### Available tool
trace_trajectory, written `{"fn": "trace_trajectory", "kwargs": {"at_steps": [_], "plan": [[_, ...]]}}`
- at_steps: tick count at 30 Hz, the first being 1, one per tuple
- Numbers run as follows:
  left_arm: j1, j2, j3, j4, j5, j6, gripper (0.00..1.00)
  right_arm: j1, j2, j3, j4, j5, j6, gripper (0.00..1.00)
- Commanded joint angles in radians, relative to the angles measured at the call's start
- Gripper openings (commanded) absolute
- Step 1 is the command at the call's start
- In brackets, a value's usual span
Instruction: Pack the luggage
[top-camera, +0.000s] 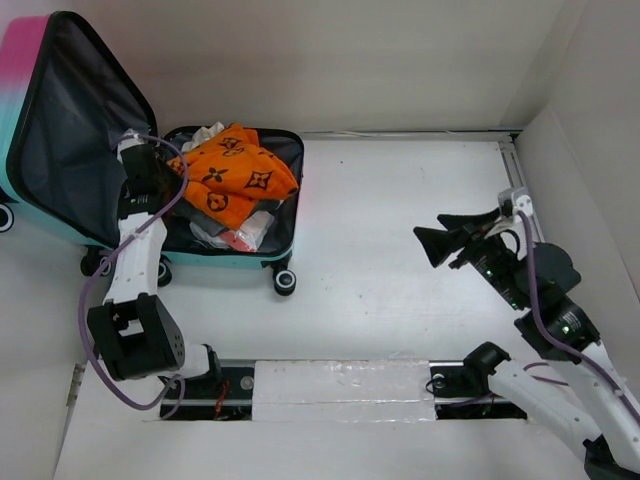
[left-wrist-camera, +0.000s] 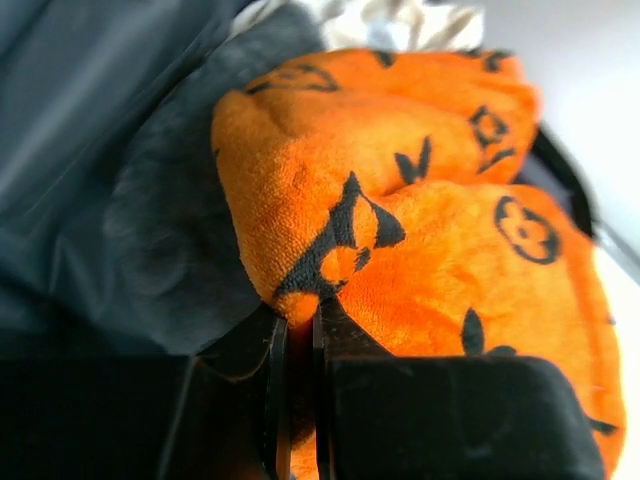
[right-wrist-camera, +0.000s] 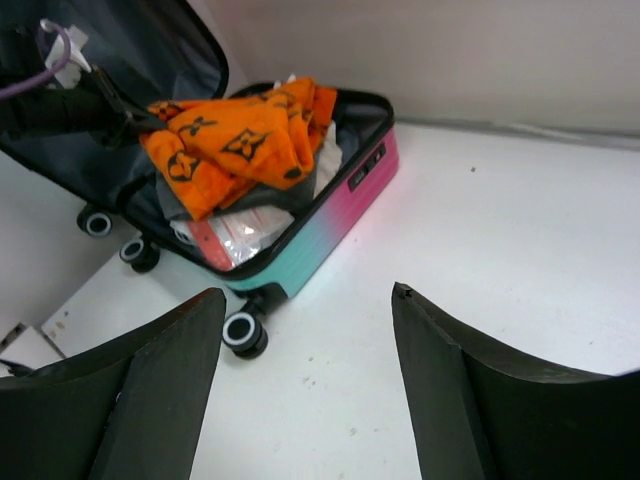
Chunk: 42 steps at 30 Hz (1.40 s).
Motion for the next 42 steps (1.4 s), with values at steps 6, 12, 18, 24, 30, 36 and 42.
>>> {"fn": "trace_trajectory", "kwargs": {"at_steps": [6,12,18,24,30,36,42], "plan": [[-0.022,0.023,0.022,-0.077,-0.079,0.017,0.3,0.009,0.099,-0.066,0.138,-0.09,0.03,0.73],[-0.022,-0.175,0.017,0.021,0.002,-0.026,0.75,0.009,0.121,-0.077,0.138,-0.053,0.02,0.73],[-0.201,-0.192,0.095,0.021,-0.023,-0.011,0.63,0.009,0.173,-0.1,0.161,-0.062,0.011,0.72],[-0.535,0.066,0.129,0.067,-0.001,-0.035,0.54,0.018,0.213,-0.11,0.198,-0.062,0.024,0.48],[-0.584,0.239,0.081,0.193,0.058,-0.107,0.47,0.018,0.202,-0.129,0.198,-0.03,0.024,0.44],[-0.528,0.351,-0.03,0.196,-0.138,-0.153,0.37,0.027,0.236,-0.138,0.218,-0.03,0.033,0.42],[-0.519,0.142,-0.256,0.337,-0.358,-0.256,0.38,0.027,0.302,-0.138,0.25,-0.03,0.033,0.33]]}}
